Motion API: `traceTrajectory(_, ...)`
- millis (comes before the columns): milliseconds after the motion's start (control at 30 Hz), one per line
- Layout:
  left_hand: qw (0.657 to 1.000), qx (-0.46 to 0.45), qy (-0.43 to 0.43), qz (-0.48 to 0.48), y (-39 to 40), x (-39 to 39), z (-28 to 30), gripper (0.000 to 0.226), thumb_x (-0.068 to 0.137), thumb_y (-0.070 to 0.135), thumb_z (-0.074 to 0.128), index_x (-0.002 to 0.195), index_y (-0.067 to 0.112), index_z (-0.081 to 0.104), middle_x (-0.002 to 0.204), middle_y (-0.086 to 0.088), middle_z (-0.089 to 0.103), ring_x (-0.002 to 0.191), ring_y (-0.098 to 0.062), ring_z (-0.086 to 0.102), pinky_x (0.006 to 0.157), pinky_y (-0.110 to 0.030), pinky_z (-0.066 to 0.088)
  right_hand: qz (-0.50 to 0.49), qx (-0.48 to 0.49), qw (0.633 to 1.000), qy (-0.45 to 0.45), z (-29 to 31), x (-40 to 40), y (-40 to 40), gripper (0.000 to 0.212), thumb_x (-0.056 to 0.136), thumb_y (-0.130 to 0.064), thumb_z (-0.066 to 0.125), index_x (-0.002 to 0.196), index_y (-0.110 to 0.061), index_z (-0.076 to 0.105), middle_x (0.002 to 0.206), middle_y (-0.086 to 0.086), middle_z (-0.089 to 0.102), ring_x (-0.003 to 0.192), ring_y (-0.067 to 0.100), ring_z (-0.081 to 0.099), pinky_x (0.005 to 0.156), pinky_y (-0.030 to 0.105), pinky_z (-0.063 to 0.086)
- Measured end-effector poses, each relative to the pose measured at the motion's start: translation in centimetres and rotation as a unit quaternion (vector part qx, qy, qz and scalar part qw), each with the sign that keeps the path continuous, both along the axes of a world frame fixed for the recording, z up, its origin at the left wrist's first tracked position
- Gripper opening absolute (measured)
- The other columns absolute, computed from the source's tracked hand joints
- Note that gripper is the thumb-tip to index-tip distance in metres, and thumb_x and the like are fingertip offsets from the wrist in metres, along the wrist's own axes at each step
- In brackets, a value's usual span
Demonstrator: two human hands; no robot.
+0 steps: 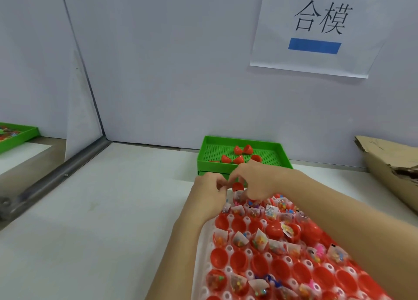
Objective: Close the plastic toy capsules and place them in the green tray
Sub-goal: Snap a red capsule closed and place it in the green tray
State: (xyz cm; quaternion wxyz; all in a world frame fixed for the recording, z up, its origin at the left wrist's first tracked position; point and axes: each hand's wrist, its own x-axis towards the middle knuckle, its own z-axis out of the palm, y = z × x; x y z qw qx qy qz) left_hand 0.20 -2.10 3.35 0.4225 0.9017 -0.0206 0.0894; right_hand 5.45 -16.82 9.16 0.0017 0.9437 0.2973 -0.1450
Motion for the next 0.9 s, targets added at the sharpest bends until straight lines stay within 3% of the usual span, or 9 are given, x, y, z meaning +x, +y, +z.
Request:
traceTrajectory(167, 1.0, 0.003, -0.001, 0.0, -0.1, 0.0, 0.0, 0.019, 0.097, 0.015, 0.058, 0.107, 0.018, 0.074, 0.104, 0.002, 0.072, 0.087, -0.009, 0.063, 0.075, -0.02, 0.048, 0.021, -0.002, 1.0, 0.011, 0.3, 0.3, -0.1, 0.057, 0.083, 0.002, 0.055, 0.133, -0.026, 0.059, 0.116, 0.0, 0.059, 0.101, 0.025, 0.065, 0.082, 0.043, 0.06)
traceTrajectory(267, 1.0, 0.009, 0.003, 0.001, -0.1, 0.0, -0.1, 0.019, 0.095, 0.013, 0.059, 0.108, 0.017, 0.073, 0.106, 0.001, 0.071, 0.089, -0.01, 0.062, 0.078, -0.022, 0.049, 0.026, 0.001, 0.999, -0.019, 0.0, 0.7, -0.4, 0.055, 0.086, 0.008, 0.052, 0.128, -0.026, 0.063, 0.089, -0.016, 0.05, 0.082, 0.01, 0.059, 0.063, 0.025, 0.052)
traceTrajectory(333, 1.0, 0.014, 0.005, 0.003, -0.1, 0.0, -0.1, 0.02, 0.095, 0.012, 0.059, 0.108, 0.016, 0.073, 0.107, 0.001, 0.07, 0.091, -0.012, 0.063, 0.08, -0.023, 0.05, 0.031, -0.006, 0.999, -0.041, -0.4, 0.8, -0.5, 0.055, 0.087, 0.01, 0.052, 0.125, -0.026, 0.065, 0.079, -0.022, 0.041, 0.072, 0.006, 0.053, 0.057, 0.022, 0.044)
traceTrajectory(533, 1.0, 0.02, 0.008, 0.006, -0.2, -0.1, 0.0, 0.02, 0.094, 0.012, 0.059, 0.108, 0.017, 0.072, 0.107, 0.001, 0.07, 0.092, -0.012, 0.063, 0.083, -0.026, 0.053, 0.064, -0.001, 0.996, -0.066, -0.6, 1.0, -0.8, 0.048, 0.089, 0.004, 0.056, 0.123, -0.029, 0.067, 0.078, -0.02, 0.045, 0.079, 0.014, 0.06, 0.071, 0.034, 0.057)
traceTrajectory(767, 0.999, 0.026, 0.018, 0.011, -0.6, -0.1, 0.1, 0.019, 0.093, 0.014, 0.06, 0.107, 0.019, 0.072, 0.107, 0.0, 0.068, 0.094, -0.015, 0.064, 0.087, -0.034, 0.056, 0.081, -0.001, 0.993, -0.086, -0.6, 1.4, -1.1, 0.042, 0.089, 0.002, 0.06, 0.12, -0.027, 0.068, 0.075, -0.026, 0.039, 0.073, 0.005, 0.051, 0.062, 0.026, 0.046)
traceTrajectory(833, 1.0, 0.023, 0.017, 0.012, -0.6, -0.2, 0.2, 0.019, 0.093, 0.015, 0.06, 0.109, 0.02, 0.07, 0.108, 0.001, 0.067, 0.094, -0.013, 0.062, 0.086, -0.03, 0.054, 0.076, 0.004, 0.992, -0.097, -0.4, 1.4, -1.4, 0.04, 0.09, 0.001, 0.059, 0.117, -0.027, 0.068, 0.073, -0.025, 0.04, 0.068, 0.001, 0.048, 0.059, 0.025, 0.044)
traceTrajectory(900, 1.0, 0.011, 0.007, 0.001, -0.6, -0.3, 0.5, 0.025, 0.091, 0.013, 0.062, 0.114, 0.021, 0.067, 0.107, 0.007, 0.066, 0.094, -0.008, 0.059, 0.082, -0.022, 0.049, 0.068, 0.018, 0.993, -0.097, 0.1, 1.5, -1.7, 0.036, 0.092, -0.002, 0.062, 0.117, -0.027, 0.068, 0.073, -0.022, 0.044, 0.068, 0.002, 0.052, 0.061, 0.029, 0.051)
